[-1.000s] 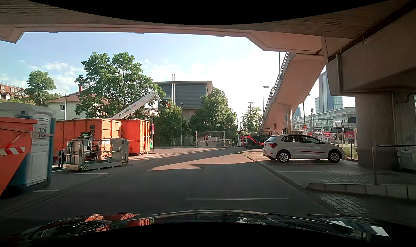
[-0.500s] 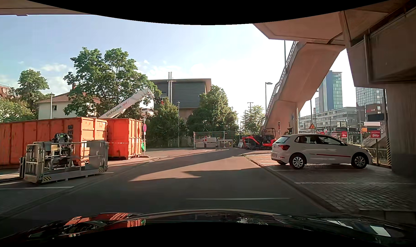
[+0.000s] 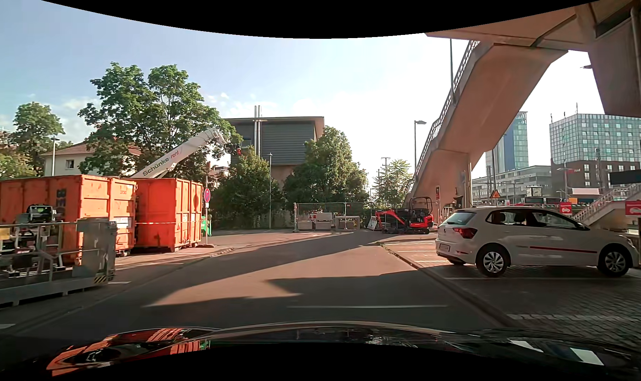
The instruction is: Follow the waypoints while adhering to traffic rules and regulations
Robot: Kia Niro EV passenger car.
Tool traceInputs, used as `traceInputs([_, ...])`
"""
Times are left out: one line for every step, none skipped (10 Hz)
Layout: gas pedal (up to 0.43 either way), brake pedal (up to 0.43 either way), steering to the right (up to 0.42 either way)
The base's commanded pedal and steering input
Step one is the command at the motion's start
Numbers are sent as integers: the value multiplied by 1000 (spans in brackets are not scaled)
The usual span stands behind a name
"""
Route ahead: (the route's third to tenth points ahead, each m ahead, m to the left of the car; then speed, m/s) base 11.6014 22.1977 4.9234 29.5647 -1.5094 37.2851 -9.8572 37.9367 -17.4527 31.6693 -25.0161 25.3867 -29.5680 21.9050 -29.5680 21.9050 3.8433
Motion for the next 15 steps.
traceInputs([28,0,8])
traceInputs([28,0,9])
traceInputs([28,0,8])
traceInputs([28,0,9])
traceInputs([20,0,9])
traceInputs([0,0,9])
traceInputs([0,0,9])
traceInputs([0,0,9])
traceInputs([0,0,9])
traceInputs([0,0,9])
traceInputs([0,0,8])
traceInputs([0,0,8])
traceInputs([0,0,9])
traceInputs([0,0,8])
traceInputs([0,0,7])
